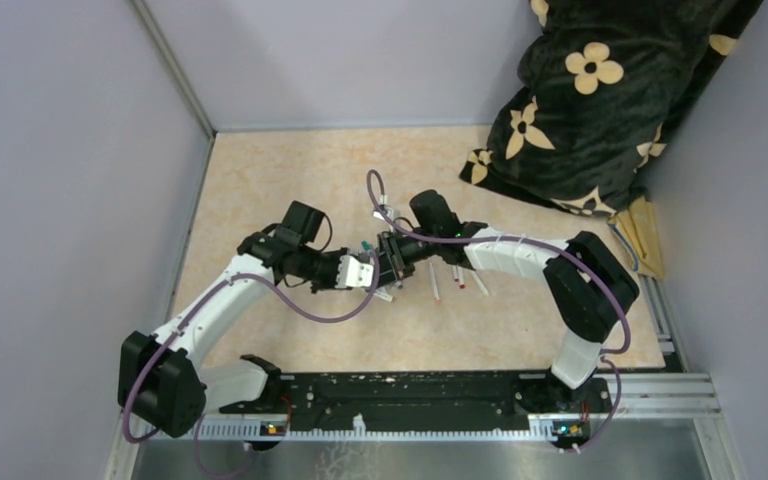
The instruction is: Open the pen caps
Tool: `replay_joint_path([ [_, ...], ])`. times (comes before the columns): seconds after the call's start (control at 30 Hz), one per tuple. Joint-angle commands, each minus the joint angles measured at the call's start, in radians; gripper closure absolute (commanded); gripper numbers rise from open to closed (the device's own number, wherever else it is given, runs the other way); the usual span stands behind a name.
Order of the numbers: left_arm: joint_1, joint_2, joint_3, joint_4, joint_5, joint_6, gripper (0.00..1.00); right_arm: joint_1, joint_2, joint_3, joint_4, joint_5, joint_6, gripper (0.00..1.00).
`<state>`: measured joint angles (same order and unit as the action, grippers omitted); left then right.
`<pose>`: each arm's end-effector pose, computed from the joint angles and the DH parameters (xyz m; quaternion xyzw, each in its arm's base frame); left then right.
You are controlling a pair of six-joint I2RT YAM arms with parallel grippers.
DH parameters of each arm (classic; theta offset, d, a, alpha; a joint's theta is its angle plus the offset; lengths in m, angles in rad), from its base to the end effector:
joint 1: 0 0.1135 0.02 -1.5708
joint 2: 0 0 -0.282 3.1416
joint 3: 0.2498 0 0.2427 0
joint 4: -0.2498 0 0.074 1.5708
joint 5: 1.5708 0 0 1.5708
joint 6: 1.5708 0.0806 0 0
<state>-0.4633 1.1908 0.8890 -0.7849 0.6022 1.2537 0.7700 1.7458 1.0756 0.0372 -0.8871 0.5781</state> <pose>0.1792 -0.1406 0.2385 0.7482 0.5522 -0.1776 0.3221 0.2375 0.3173 0.2182 -0.2702 0.7835 0.5539 0.0800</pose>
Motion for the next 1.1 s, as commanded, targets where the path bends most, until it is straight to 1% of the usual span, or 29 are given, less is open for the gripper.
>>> replay_joint_path([
  [0.0, -0.018, -0.010, -0.010, 0.009, -0.024, 0.015, 0.77, 0.004, 0.004, 0.032, 0.079, -0.023, 0.020, 0.77],
  [0.1, -0.021, -0.018, -0.004, 0.020, -0.021, 0.009, 0.82, 0.013, 0.011, 0.018, 0.112, -0.032, 0.037, 0.71],
  [0.2, -0.023, -0.016, 0.007, 0.026, -0.019, 0.000, 0.83, 0.019, 0.022, 0.005, 0.145, -0.036, 0.059, 0.71],
  [0.33, -0.023, -0.003, 0.020, 0.026, -0.035, -0.008, 0.88, 0.020, 0.030, -0.012, 0.182, -0.050, 0.084, 0.72],
  [0.47, -0.023, 0.002, 0.022, 0.026, -0.054, 0.002, 0.92, 0.021, 0.031, -0.017, 0.172, -0.066, 0.075, 0.73],
  [0.73, -0.021, 0.005, 0.034, 0.027, -0.087, 0.046, 0.97, 0.020, 0.034, -0.027, 0.134, -0.109, 0.043, 0.73],
  [0.77, -0.022, 0.004, 0.034, 0.029, -0.090, 0.053, 0.97, 0.020, 0.031, -0.031, 0.135, -0.109, 0.041, 0.75],
  [0.87, -0.022, 0.005, 0.034, 0.034, -0.110, 0.071, 0.98, 0.017, 0.018, -0.038, 0.135, -0.122, 0.042, 0.90],
  [0.97, -0.023, 0.011, 0.040, 0.036, -0.132, 0.069, 1.00, 0.008, -0.002, -0.053, 0.138, -0.139, 0.041, 1.00],
  [1.07, -0.023, 0.015, 0.040, 0.037, -0.154, 0.073, 1.00, -0.008, -0.027, -0.075, 0.140, -0.148, 0.040, 1.00],
])
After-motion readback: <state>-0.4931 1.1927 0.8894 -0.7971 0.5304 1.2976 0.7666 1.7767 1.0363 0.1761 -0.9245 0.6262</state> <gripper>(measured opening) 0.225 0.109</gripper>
